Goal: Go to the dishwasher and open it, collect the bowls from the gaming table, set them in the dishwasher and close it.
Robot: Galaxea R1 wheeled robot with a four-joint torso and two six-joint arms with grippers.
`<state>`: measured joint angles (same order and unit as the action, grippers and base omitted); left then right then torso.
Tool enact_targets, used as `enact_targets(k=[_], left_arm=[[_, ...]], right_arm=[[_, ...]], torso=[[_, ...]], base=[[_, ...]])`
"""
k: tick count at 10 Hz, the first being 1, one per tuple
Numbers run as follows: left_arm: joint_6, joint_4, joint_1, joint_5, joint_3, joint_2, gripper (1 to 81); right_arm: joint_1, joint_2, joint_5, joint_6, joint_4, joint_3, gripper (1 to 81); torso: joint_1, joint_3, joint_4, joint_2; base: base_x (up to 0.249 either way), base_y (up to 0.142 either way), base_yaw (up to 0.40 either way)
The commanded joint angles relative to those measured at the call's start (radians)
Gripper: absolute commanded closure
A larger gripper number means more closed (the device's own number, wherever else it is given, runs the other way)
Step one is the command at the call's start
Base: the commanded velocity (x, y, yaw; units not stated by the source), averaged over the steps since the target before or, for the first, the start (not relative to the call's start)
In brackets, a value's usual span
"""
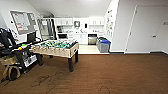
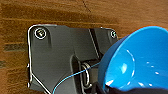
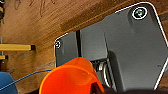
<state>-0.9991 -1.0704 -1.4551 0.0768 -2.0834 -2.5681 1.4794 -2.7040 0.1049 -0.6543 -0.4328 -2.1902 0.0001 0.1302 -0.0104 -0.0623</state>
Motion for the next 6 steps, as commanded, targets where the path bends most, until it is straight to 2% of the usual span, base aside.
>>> enact_targets(k=[1, 6], left_arm=[[0.001, -0.011, 0.043, -0.012, 0.016, 0.025, 81.1], [0.002, -0.011, 0.043, -0.012, 0.016, 0.025, 81.1]], right_arm=[[-0.05, 0.019, -0.033, 0.002, -0.017, 0.011, 81.1], [-0.052, 0.017, -0.033, 0.002, -0.018, 0.011, 81.1]], torso=[[0.0, 0.0, 0.0, 0.0], [0.0, 0.0, 0.0, -0.001]], base=[[0.074, 0.0, 0.0], [0.139, 0.0, 0.0]])
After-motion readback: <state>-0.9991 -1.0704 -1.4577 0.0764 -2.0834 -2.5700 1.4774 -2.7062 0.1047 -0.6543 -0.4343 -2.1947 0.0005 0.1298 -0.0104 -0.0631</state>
